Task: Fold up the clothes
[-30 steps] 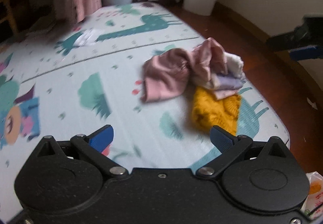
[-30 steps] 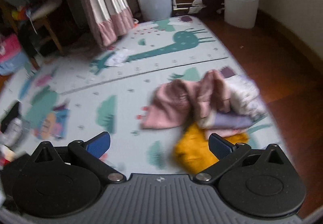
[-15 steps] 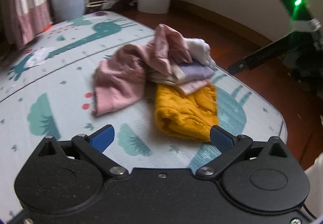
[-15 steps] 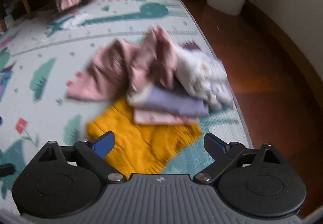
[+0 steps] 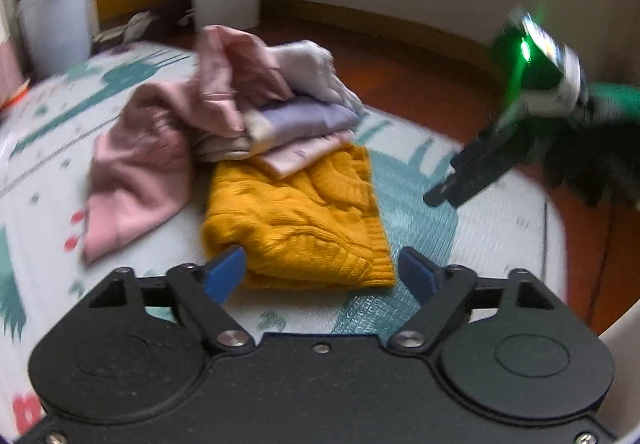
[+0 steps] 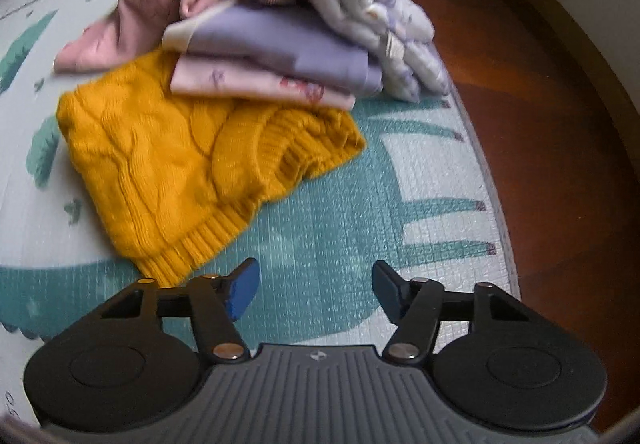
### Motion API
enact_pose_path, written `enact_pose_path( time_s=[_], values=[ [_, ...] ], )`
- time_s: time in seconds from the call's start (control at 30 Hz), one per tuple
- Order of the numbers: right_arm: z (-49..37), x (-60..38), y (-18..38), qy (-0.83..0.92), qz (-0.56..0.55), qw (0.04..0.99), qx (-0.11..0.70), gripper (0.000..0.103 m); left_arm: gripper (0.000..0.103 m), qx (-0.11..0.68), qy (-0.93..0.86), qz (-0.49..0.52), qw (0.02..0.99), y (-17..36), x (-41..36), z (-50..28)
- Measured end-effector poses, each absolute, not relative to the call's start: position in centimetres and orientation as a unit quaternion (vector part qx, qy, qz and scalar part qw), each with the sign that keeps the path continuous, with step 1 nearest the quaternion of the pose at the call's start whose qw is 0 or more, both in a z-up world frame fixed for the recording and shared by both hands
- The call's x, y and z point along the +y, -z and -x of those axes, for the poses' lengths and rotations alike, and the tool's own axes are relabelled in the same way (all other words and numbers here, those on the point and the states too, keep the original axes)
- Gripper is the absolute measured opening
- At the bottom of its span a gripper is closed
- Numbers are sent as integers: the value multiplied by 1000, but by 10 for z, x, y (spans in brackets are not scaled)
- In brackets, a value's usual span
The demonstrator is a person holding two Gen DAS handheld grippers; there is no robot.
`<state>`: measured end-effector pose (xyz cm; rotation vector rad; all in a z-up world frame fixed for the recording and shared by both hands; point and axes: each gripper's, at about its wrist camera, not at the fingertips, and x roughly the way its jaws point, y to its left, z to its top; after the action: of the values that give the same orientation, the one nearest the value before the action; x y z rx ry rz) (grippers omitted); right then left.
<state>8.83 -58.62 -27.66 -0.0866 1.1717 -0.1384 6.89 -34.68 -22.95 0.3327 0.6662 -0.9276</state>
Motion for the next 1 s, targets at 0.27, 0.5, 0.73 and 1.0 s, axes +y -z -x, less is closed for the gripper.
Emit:
enact_pose_path(
  time_s=[0.27,0.5,0.73,1.0],
  values=[
    [-82,-585,295,40,64,822,565,55,61,289,431,-249,818,273,-404,-61],
    [-79,-587,302,44,64,817,571,55,48,253,405,-398,783,309,-442,-58],
    [-73,-569,301,5,104,824,557,53,15,246,425,-414,766,286,-414,-65],
    [-69,-526,284,-89,170,832,521,50,12,253,440,-430,747,216,-334,-68]
  ],
)
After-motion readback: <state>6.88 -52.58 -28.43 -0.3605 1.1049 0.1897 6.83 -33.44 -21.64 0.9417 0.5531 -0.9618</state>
